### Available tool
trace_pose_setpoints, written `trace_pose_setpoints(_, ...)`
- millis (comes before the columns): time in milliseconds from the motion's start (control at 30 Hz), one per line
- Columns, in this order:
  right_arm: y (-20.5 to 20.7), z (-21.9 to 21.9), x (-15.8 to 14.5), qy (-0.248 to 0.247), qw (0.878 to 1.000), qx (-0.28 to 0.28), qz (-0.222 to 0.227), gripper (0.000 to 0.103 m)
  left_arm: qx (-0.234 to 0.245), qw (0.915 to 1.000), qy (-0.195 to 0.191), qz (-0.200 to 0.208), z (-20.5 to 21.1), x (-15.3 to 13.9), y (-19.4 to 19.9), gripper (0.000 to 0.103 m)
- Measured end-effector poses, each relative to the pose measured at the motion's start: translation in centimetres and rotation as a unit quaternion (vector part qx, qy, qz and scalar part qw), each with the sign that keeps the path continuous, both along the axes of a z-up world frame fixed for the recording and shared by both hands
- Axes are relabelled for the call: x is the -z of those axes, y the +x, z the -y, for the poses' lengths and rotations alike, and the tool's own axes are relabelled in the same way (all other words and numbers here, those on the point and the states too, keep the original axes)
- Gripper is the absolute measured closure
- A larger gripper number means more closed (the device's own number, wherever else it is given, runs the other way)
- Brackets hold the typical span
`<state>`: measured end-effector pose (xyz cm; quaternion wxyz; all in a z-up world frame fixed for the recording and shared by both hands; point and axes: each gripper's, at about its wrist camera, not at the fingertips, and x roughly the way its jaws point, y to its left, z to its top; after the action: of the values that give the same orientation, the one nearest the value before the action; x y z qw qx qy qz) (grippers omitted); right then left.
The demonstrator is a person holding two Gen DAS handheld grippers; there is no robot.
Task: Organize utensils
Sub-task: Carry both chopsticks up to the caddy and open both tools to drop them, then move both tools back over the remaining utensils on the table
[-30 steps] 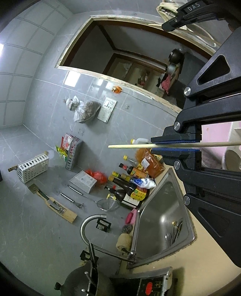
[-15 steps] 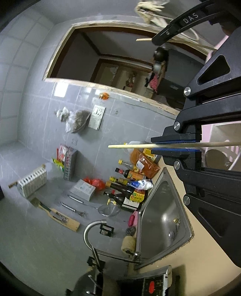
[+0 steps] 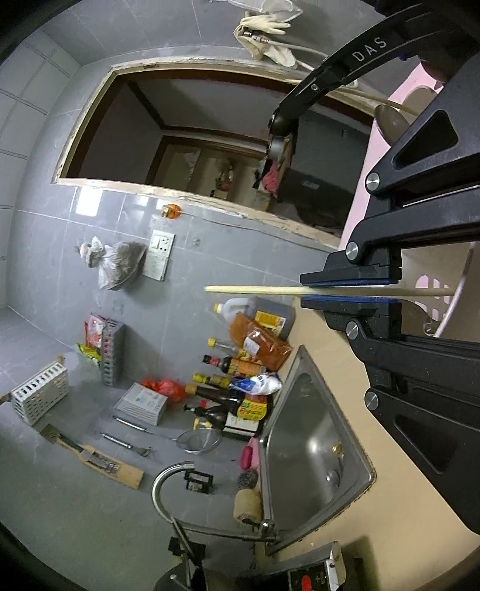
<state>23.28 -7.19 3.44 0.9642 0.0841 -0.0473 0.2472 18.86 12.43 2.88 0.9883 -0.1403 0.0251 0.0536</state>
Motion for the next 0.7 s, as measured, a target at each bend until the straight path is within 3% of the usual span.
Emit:
trace_pose_setpoints(100, 0.0, 0.1, 0.1, 0.002, 1.000, 0.000, -0.003, 0.086, 0.006, 1.0000, -0.007, 0.001, -0.4, 0.0, -0.2, 0.100)
trace_pose_setpoints(367, -0.1, 0.2, -0.1, 0.006, 1.000, 0.001, -0.001, 0.079, 0.014, 0.9998, -0.015, 0.001, -0.7, 0.0, -0.5, 0.096)
trace_pose_setpoints(533, -0.4, 0.8, -0.8, 0.016, 1.000, 0.008, 0.002, 0.066, 0.012, 0.9998, -0.015, 0.010, -0.7, -0.7, -0.8, 0.080)
trace_pose_setpoints(700, -0.9, 2.1, -1.7, 0.025, 0.999, 0.028, 0.001, 0.051, 0.007, 0.9999, -0.007, 0.007, -0.4, -2.0, -1.2, 0.074)
